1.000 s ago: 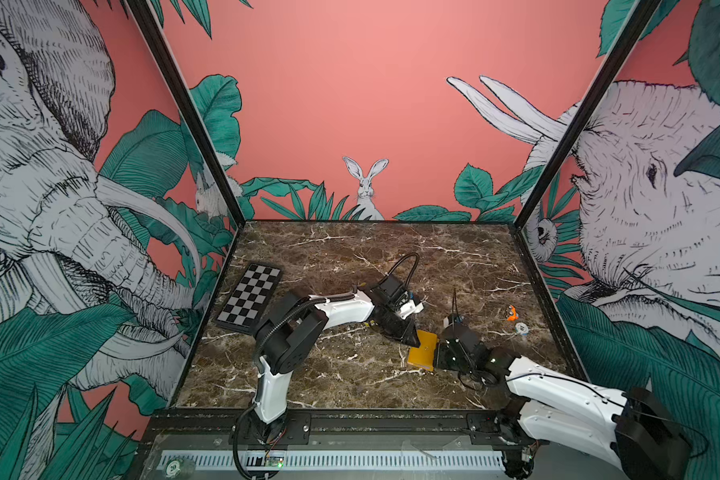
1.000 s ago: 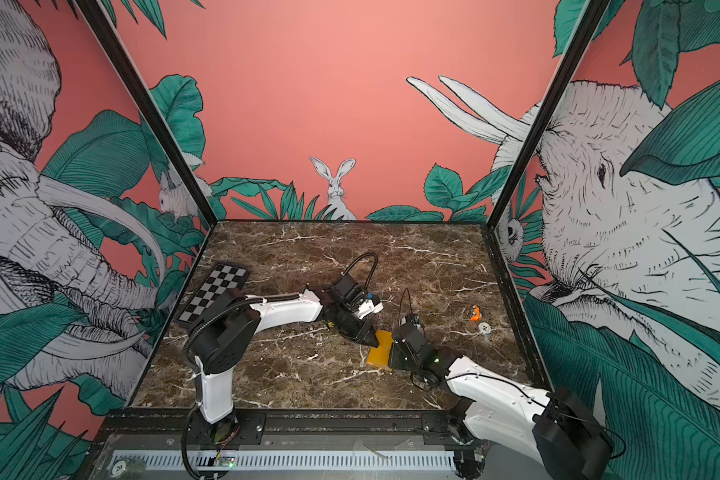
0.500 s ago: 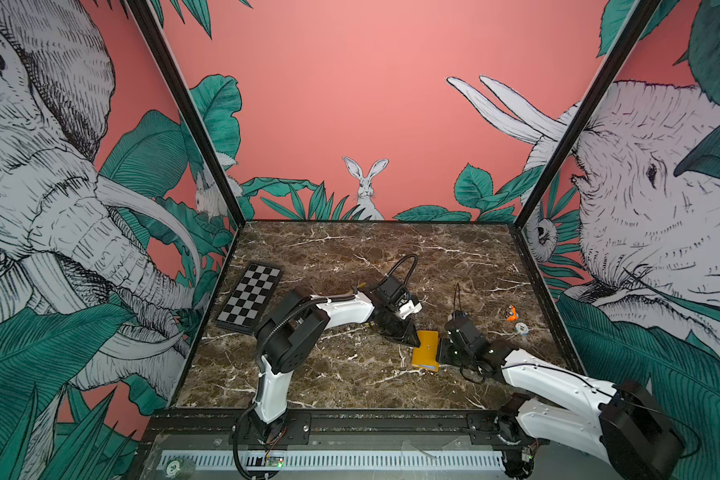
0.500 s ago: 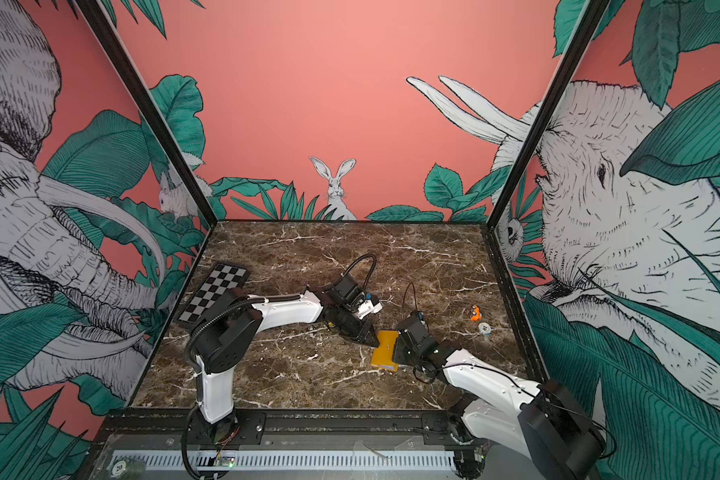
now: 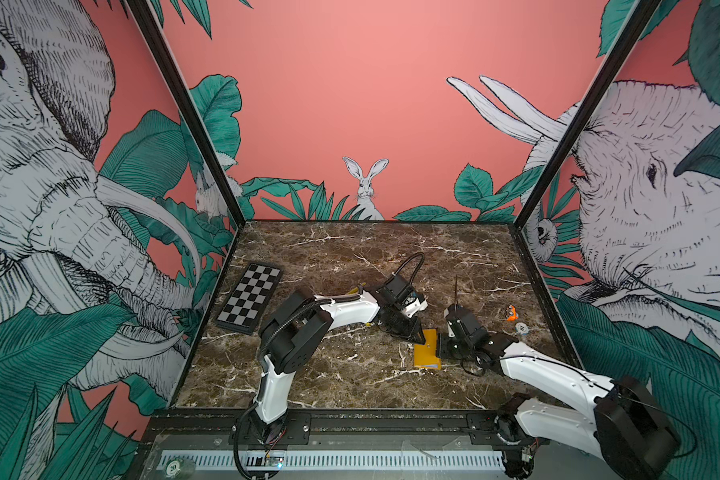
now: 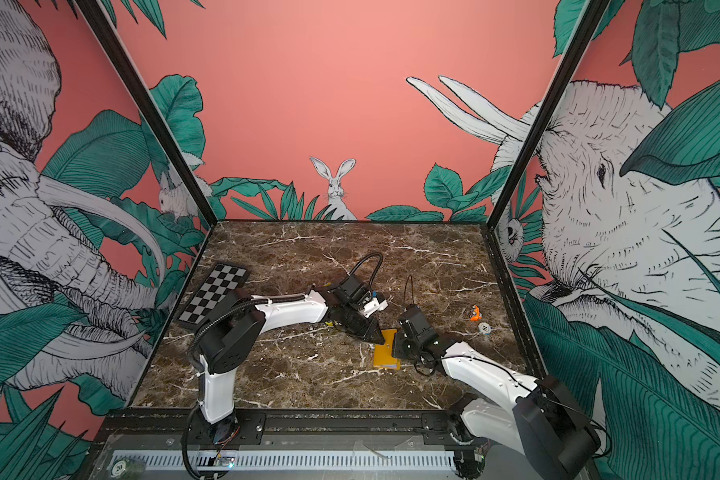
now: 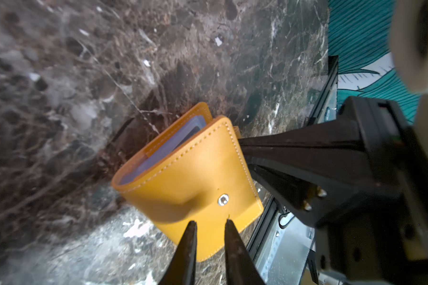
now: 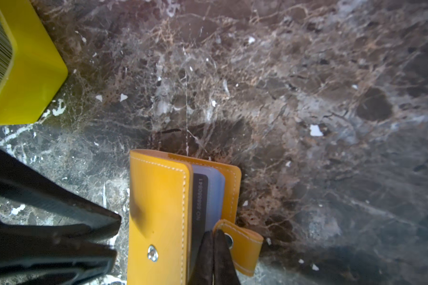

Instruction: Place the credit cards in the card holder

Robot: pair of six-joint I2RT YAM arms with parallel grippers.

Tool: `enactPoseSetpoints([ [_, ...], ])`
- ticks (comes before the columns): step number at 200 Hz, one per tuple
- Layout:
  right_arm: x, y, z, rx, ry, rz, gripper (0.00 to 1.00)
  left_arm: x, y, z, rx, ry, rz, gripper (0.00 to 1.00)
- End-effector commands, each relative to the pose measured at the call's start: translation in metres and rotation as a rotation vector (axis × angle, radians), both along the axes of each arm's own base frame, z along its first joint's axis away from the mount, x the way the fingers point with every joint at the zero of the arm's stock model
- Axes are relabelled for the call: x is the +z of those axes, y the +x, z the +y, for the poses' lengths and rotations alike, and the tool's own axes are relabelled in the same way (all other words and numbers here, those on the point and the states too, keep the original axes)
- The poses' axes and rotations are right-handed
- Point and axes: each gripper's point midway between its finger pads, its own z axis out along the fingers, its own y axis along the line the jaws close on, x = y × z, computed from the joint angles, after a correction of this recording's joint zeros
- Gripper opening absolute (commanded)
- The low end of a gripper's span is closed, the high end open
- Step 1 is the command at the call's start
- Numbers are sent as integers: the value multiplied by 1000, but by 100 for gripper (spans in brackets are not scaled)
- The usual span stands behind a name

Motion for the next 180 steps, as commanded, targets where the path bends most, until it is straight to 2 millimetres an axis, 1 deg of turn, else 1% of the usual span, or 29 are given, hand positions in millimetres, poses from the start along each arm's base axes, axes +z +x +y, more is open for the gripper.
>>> enactPoseSetpoints([
  [1,7,3,1,41,-15,-1,0,-2,2,3,-13,37,-47,21],
  [7,8,2,1,42,-13,2,0,-7,6,7,-3,63,-71,20],
  [27,13,0,2,34,15,-1,0,-15,3,8,-16,81,-64,20],
  [51,14,-4,2,27,33,5,0,-19,-1,2,-33,84,-59,20],
  [89,15,-10,5,43,52,33,0,-26,-7,2,-62,111,-71,21],
  [115,19,-13,-2,37,19,36,0,-34,-10,3,-72,141,-71,21],
  [158,30,-20,-25,-3,-63,15,0,-40,-12,6,-76,173,-75,22],
  [180,35,-22,-22,4,-32,7,0,-39,-12,5,-76,169,-74,21],
])
